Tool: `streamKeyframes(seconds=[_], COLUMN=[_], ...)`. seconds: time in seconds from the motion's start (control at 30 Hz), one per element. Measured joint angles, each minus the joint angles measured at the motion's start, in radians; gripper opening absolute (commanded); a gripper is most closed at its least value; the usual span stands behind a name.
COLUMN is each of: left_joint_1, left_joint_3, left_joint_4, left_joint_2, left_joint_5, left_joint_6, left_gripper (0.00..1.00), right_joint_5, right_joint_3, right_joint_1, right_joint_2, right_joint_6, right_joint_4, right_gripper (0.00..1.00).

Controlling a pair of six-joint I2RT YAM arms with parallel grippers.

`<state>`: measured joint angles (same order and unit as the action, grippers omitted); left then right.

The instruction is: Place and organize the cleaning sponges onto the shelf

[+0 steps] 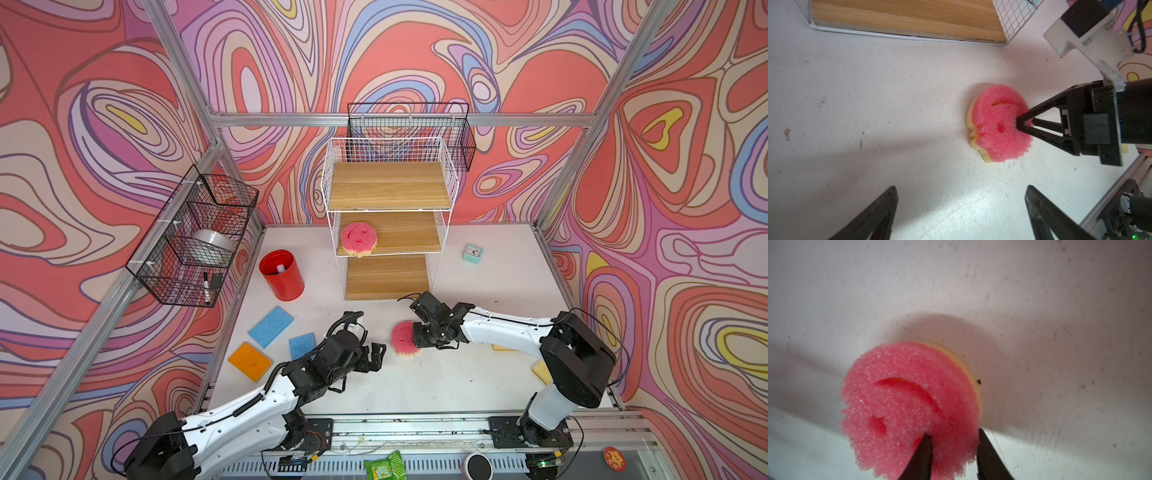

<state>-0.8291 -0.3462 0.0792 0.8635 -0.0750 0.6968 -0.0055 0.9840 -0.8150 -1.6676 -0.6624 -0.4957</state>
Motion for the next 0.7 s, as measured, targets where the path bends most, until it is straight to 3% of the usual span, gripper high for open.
streamKeyframes(seconds=[0.3, 0.57, 0.7], left_joint_1=[0.011, 0.081, 0.093], left_joint_3=[0.011, 0.088, 0.106], left_joint_4=[-0.008, -0.132, -0.161], left_joint_2=[-0.024, -0.111, -0.146], left_joint_5=[0.046, 0.172, 0.213], left_joint_6=[0.014, 0.064, 0.082], left_gripper=[0.96, 0.75, 0.75], right_joint_5=[0.017, 0.035, 0.043], right_joint_3=[0.014, 0.025, 0.062], right_joint_1=[0.000, 0.000, 0.000], right_joint_2=[0.000, 0.079, 0.148], right_joint_6=[0.002, 0.024, 0.041], right_joint_4=[-0.021, -0.069, -0.103], right_gripper=[0.25, 0.25, 0.25])
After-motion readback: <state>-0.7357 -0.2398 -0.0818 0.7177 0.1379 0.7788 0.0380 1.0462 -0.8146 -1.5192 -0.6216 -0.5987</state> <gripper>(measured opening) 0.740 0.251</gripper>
